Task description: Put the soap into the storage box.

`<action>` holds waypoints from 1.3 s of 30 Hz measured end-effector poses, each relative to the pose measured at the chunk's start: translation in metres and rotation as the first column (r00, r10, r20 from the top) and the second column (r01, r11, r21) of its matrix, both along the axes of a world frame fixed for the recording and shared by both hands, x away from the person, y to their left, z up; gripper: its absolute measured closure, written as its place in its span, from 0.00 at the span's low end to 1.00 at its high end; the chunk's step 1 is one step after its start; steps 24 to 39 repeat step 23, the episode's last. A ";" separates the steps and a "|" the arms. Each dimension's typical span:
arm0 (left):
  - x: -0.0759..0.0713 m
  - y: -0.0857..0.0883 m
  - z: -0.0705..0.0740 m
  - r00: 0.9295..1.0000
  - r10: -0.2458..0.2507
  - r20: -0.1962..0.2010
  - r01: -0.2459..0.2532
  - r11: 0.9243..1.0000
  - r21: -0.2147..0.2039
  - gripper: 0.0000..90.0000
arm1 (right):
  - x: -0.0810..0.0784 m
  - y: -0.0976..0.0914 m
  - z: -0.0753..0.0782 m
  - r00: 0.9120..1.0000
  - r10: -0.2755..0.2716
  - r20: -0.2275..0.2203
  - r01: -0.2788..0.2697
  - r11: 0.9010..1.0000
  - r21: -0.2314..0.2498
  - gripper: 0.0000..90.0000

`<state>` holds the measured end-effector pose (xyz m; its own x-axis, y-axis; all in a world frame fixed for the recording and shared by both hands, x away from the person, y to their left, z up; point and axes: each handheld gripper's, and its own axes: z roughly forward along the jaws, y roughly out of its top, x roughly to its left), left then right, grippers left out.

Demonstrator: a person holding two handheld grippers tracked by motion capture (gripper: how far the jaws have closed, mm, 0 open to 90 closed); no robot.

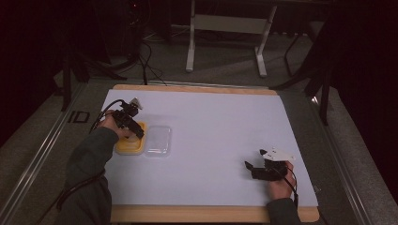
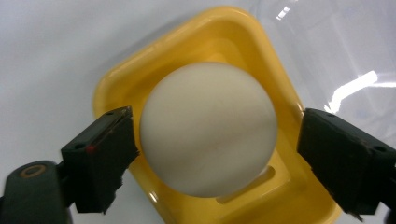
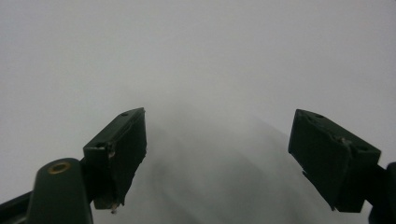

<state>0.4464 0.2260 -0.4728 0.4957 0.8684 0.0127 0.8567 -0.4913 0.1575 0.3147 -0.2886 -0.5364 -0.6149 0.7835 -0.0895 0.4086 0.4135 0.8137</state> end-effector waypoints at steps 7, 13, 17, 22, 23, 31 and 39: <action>-0.006 0.000 0.006 0.999 -0.019 0.042 0.018 1.000 0.022 0.04 | 0.000 0.000 0.000 1.000 0.000 -0.002 0.000 1.000 0.001 0.21; -0.014 -0.002 0.026 0.990 -0.026 0.141 0.024 1.000 0.016 0.03 | 0.000 0.000 0.000 1.000 -0.001 -0.001 0.001 1.000 0.000 0.21; -0.024 -0.006 0.036 0.974 -0.064 0.218 0.056 0.997 0.046 0.04 | 0.000 0.000 0.000 1.000 -0.001 0.000 0.001 1.000 -0.002 0.21; -0.050 -0.009 0.046 0.938 -0.081 0.338 0.102 0.994 -0.043 0.08 | 0.000 0.000 0.000 1.000 0.003 -0.002 -0.003 1.000 -0.007 0.21; -0.061 -0.010 0.048 0.922 -0.062 0.382 0.123 0.983 -0.136 0.09 | 0.001 0.001 0.000 1.000 0.004 -0.004 -0.004 1.000 -0.010 0.21; -0.061 -0.010 0.048 0.922 -0.062 0.382 0.123 0.983 -0.136 0.09 | 0.001 0.001 0.000 1.000 0.004 -0.004 -0.004 1.000 -0.010 0.21; -0.061 -0.010 0.048 0.922 -0.062 0.382 0.123 0.983 -0.136 0.09 | 0.001 0.001 0.000 1.000 0.004 -0.004 -0.004 1.000 -0.010 0.21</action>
